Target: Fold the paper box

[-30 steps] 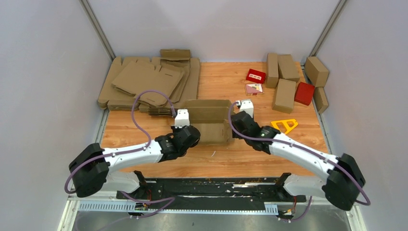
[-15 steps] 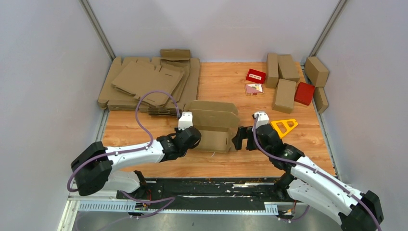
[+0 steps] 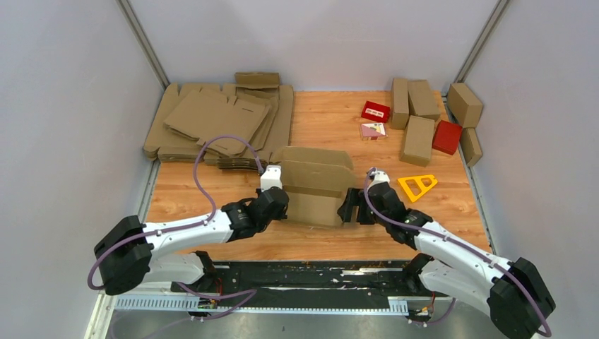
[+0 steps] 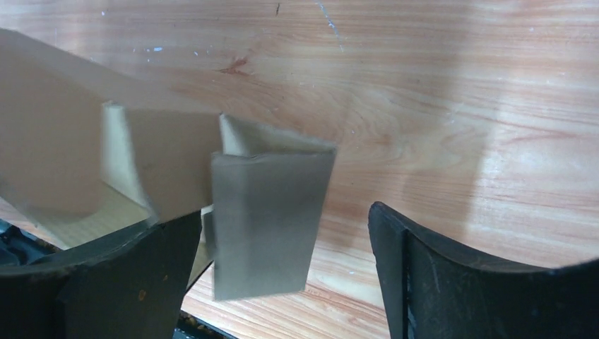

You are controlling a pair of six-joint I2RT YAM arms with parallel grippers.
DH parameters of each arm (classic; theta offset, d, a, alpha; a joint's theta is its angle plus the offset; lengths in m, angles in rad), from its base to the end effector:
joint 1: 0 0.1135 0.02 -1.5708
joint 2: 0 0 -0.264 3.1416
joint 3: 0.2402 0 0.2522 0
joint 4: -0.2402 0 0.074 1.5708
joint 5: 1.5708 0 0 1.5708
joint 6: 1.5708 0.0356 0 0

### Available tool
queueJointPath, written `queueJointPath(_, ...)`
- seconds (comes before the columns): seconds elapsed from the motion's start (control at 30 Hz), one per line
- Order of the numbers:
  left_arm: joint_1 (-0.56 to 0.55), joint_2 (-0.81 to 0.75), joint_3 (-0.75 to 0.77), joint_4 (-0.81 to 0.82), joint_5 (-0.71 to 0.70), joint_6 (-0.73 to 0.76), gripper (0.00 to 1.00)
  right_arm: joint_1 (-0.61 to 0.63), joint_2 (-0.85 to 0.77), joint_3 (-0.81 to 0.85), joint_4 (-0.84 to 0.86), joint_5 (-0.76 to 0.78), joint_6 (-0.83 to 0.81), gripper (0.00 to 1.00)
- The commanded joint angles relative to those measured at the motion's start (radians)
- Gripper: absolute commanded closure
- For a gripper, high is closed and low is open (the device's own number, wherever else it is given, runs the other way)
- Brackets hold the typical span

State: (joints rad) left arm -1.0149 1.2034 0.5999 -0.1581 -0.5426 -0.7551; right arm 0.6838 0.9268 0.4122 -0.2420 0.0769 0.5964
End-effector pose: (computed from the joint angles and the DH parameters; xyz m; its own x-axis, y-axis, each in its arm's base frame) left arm 0.1404 -0.1912 0.1982 -0.6286 -0.1004 -0.7712 0.1365 0.9620 -0.2365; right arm 0.1443 0.1140 0.1811 -0.7697 0.0951 -0.6313 -0.1864 0.9122 0.3648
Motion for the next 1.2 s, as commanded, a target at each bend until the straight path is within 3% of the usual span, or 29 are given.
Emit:
queueJointPath(0.0, -0.005, -0.044, -0.006, 0.04, 0.006, 0.013, 1.0, -0.036, -0.017, 0.005, 0.045, -0.033, 0.043, 0.19)
queueJointPath(0.23, -0.005, -0.054, -0.012, 0.041, 0.002, 0.013, 1.0, -0.115, -0.162, -0.058, 0.062, -0.162, 0.069, 0.46)
queueJointPath(0.4, -0.004, -0.058, -0.012, 0.039, 0.005, 0.013, 1.0, -0.164, -0.197, -0.083, 0.104, -0.293, 0.072, 0.51)
queueJointPath(0.67, -0.004, -0.064, -0.009, -0.001, -0.046, 0.014, 1.0, -0.184, -0.207, -0.046, -0.002, -0.235, 0.027, 0.71)
queueJointPath(0.9, -0.005, -0.046, 0.014, -0.034, -0.073, 0.018, 1.0, -0.184, -0.206, 0.008, -0.137, -0.134, -0.065, 0.78)
queueJointPath(1.07, -0.005, -0.014, 0.032, -0.053, -0.081, 0.027, 1.0, -0.185, -0.194, 0.035, -0.145, -0.185, -0.087, 0.93)
queueJointPath(1.17, -0.004, 0.019, 0.056, -0.094, -0.11, 0.021, 1.0, -0.184, -0.188, 0.07, -0.152, -0.245, -0.08, 0.96)
